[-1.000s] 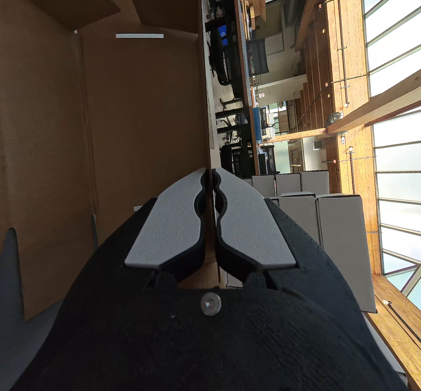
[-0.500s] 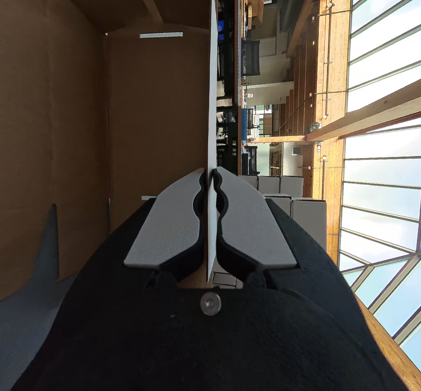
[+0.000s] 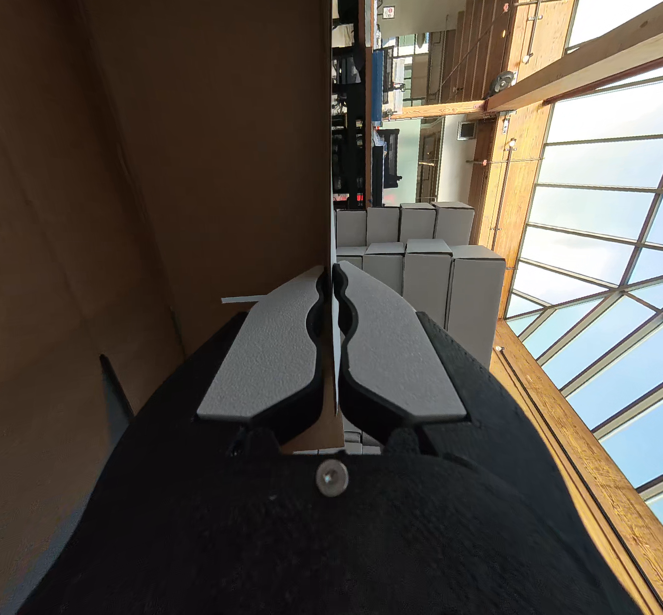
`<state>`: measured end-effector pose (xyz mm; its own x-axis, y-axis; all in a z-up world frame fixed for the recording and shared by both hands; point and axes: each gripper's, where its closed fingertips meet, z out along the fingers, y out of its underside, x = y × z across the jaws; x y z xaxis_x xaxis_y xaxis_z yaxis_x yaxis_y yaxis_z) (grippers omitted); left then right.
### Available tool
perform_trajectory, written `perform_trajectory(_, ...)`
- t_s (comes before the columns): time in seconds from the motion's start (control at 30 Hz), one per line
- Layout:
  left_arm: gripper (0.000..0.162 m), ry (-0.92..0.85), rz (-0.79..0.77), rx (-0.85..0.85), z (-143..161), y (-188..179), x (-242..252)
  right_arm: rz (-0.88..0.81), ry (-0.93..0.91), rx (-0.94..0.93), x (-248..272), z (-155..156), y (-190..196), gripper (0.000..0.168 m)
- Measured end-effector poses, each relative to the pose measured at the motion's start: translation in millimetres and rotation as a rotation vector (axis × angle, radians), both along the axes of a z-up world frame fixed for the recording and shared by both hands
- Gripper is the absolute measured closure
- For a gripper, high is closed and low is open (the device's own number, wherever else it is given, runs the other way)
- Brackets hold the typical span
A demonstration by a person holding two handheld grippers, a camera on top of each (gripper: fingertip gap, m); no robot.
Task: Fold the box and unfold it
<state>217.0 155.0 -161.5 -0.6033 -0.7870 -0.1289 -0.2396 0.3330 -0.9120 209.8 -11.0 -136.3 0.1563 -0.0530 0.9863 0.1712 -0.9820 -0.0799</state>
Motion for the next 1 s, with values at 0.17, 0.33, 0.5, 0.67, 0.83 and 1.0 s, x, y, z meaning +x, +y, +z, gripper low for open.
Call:
perform_trajectory(0.17, 0.162, 0.008, -0.047, -0.054, -0.4, -19.3, -18.6, -0.029, -0.015, -0.037, 1.6, -2.6, -0.1, 0.166)
perform_trajectory(0.33, 0.162, 0.027, -0.162, -0.119, -2.2, -16.3, -29.7, 0.016, -0.036, -0.065, -6.7, -1.7, 0.6, 0.165)
perform_trajectory(0.5, 0.159, 0.084, -0.358, -0.151, -9.2, -10.1, -46.5, 0.06, -0.078, -0.109, -14.6, -2.8, 1.0, 0.164)
perform_trajectory(0.67, 0.145, 0.116, -0.481, -0.198, -8.4, -11.1, -57.9, 0.083, -0.072, -0.131, -17.5, -3.2, 1.3, 0.163)
perform_trajectory(0.83, 0.151, 0.062, -0.511, -0.144, -8.8, -17.7, -60.3, 0.098, -0.038, -0.115, -16.9, -3.2, 1.8, 0.163)
perform_trajectory(1.0, 0.152, 0.025, -0.519, -0.034, -9.4, -30.0, -69.0, 0.093, 0.009, -0.092, -15.9, -3.2, 1.5, 0.163)
